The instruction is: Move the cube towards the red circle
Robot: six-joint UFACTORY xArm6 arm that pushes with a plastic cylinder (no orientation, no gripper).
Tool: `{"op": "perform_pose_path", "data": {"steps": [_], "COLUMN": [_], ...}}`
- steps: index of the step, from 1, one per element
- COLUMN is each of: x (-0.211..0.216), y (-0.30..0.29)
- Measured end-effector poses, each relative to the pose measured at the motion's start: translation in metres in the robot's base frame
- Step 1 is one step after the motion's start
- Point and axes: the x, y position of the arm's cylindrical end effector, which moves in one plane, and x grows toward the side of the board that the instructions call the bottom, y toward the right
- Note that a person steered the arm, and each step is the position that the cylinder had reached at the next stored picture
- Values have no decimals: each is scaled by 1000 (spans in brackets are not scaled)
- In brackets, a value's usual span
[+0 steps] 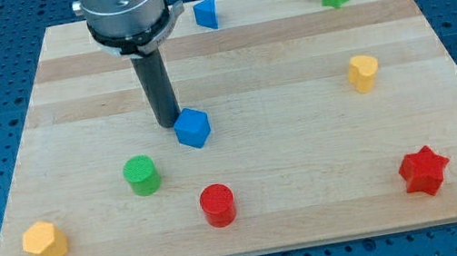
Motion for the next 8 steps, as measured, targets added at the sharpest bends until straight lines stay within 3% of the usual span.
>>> {"op": "perform_pose_path", "data": {"steps": [2,4,8], "x": [-5,-3,5], "y": [16,67,42]}}
